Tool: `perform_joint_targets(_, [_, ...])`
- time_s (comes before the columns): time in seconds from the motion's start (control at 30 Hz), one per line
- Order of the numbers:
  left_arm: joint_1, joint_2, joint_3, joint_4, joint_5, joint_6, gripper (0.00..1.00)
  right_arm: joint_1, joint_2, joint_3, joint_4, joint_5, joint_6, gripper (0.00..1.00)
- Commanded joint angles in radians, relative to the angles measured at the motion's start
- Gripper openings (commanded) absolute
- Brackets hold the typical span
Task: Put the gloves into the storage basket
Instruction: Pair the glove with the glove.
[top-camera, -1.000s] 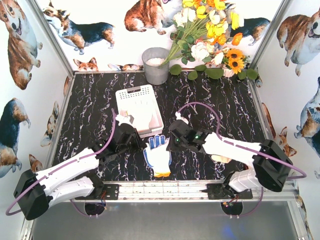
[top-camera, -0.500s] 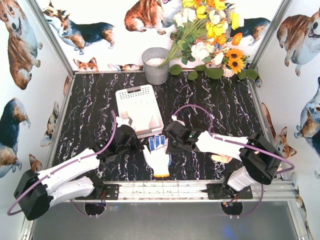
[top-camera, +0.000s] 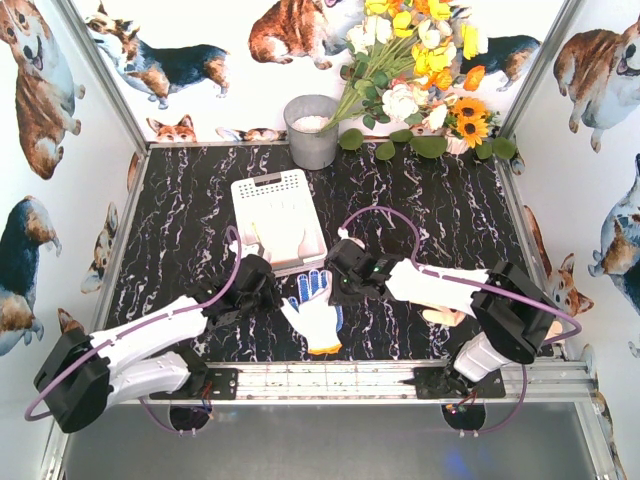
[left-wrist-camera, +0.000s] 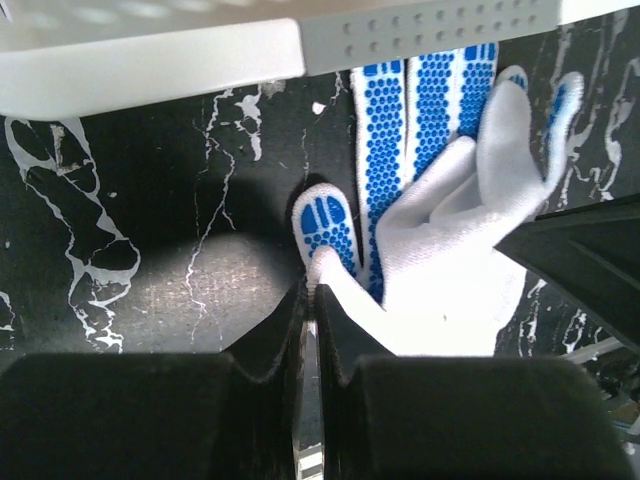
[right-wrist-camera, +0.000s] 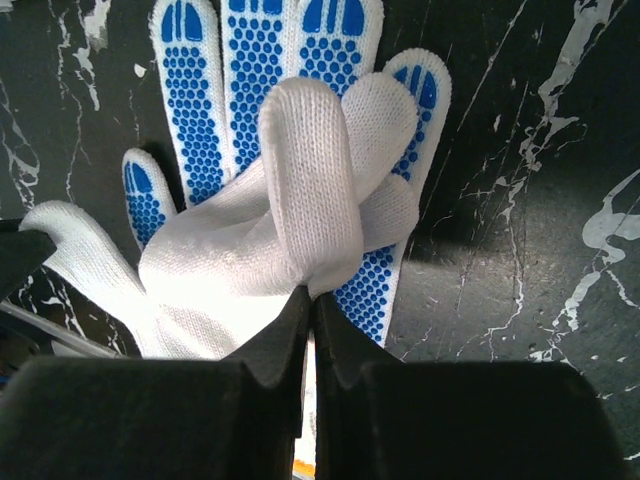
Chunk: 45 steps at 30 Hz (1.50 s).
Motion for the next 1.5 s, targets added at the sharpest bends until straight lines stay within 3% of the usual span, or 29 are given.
perform_joint_targets(0.0, [0.014, 0.025, -0.025, 0.061, -0.009, 0.023, 0.00, -0.004, 0.013, 0.037, 0.035, 0.027, -0.020, 0.00])
perform_joint_targets(0.87, [0.027, 0.197, -0.034, 0.279, 0.015, 0.154, 0.00, -0.004, -0.045, -0.043, 0.033, 0.065, 0.034, 0.00])
perform_joint_targets(1.17, [0.027, 0.241, -0.041, 0.282, 0.006, 0.164, 0.00, -0.006, -0.032, -0.031, 0.040, 0.059, 0.015, 0.00])
perform_joint_targets(1.2, [0.028, 0.243, -0.037, 0.273, 0.005, 0.166, 0.02, -0.006, -0.035, -0.028, 0.038, 0.056, 0.012, 0.01])
perform_joint_targets(1.37, [0.028, 0.205, -0.006, 0.210, -0.012, 0.179, 0.32, -0.008, -0.089, -0.041, 0.033, 0.053, 0.013, 0.28])
perform_joint_targets(1.47, [0.026, 0.159, 0.009, 0.163, -0.013, 0.187, 0.43, -0.022, -0.144, -0.070, 0.042, 0.035, 0.022, 0.40])
